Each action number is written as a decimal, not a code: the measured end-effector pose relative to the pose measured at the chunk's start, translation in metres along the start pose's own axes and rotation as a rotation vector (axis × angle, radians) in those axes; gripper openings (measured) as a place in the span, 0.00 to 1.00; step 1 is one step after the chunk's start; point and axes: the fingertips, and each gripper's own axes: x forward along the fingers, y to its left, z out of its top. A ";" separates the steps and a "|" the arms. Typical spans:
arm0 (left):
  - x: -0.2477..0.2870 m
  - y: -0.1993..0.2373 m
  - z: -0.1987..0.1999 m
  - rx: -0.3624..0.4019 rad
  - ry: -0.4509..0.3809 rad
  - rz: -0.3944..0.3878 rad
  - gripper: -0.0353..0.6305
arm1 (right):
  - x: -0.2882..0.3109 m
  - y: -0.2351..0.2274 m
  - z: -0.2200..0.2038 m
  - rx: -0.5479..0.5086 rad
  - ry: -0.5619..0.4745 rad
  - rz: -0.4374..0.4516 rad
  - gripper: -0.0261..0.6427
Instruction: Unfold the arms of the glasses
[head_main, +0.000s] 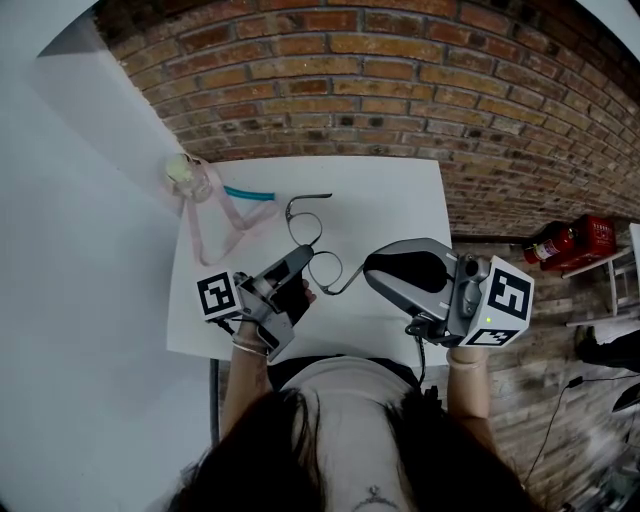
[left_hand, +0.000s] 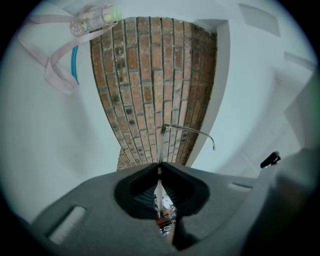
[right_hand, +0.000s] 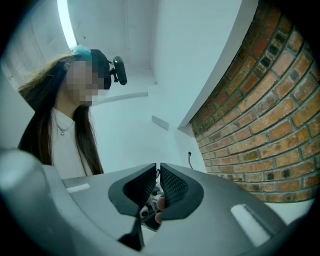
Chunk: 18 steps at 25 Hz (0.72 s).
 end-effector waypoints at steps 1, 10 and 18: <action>0.000 0.000 0.000 -0.002 -0.001 0.000 0.09 | 0.000 0.000 0.000 0.001 0.000 0.001 0.09; 0.001 -0.001 -0.004 0.000 0.018 -0.011 0.09 | -0.002 0.000 0.002 -0.008 -0.011 -0.015 0.09; 0.001 -0.002 -0.004 -0.005 0.018 -0.016 0.09 | -0.003 -0.003 0.005 -0.012 -0.028 -0.035 0.09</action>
